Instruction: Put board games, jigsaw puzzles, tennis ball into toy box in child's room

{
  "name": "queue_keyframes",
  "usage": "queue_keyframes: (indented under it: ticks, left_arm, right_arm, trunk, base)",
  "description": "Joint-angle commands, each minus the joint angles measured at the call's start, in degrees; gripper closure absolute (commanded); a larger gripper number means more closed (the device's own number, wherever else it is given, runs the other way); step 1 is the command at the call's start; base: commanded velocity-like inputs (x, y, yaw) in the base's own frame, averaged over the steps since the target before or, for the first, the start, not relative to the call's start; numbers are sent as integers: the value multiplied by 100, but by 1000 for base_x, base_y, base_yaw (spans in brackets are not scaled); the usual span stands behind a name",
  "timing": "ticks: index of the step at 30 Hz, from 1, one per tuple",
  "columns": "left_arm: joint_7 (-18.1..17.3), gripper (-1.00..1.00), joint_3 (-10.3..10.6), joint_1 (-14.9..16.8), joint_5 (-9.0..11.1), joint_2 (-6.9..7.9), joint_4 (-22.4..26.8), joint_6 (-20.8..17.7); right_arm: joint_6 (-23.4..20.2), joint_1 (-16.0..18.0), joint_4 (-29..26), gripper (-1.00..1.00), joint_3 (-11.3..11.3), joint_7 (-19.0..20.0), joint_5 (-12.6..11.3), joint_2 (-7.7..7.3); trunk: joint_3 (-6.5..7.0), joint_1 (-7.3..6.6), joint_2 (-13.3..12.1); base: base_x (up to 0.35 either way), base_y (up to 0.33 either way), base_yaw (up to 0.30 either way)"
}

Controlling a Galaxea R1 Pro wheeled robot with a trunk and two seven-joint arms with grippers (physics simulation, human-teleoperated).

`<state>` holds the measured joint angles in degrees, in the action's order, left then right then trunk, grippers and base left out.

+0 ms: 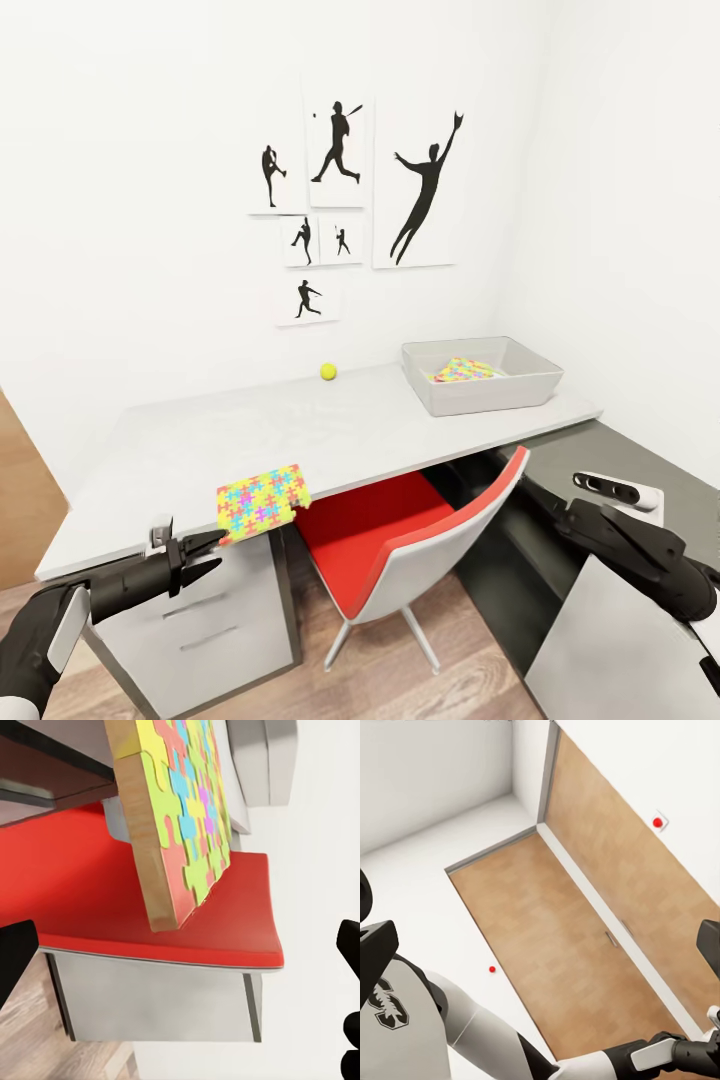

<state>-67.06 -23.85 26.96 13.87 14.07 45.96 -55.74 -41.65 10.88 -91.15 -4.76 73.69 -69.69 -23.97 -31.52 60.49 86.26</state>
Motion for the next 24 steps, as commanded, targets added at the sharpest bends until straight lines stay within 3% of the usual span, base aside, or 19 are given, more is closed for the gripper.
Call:
queue_keyframes:
  ticks: [1,12,24]
  left_arm:
    - [-11,-100,-3,3,4,0,1,-33]
    - [-17,-100,-5,3,8,0,1,-12]
    - [-24,-100,-4,3,11,0,1,5]
  right_arm:
    - [-45,3,1,-100,2,0,-28,-2]
    - [-45,6,1,-100,5,-85,-28,1]
    - [-45,3,1,-100,8,-92,-28,6]
  trunk:
    - [-6,0,3]
    - [-6,0,3]
    - [-6,0,3]
  base:
    - [0,-161,0]
    - [7,-34,0]
    - [110,51,0]
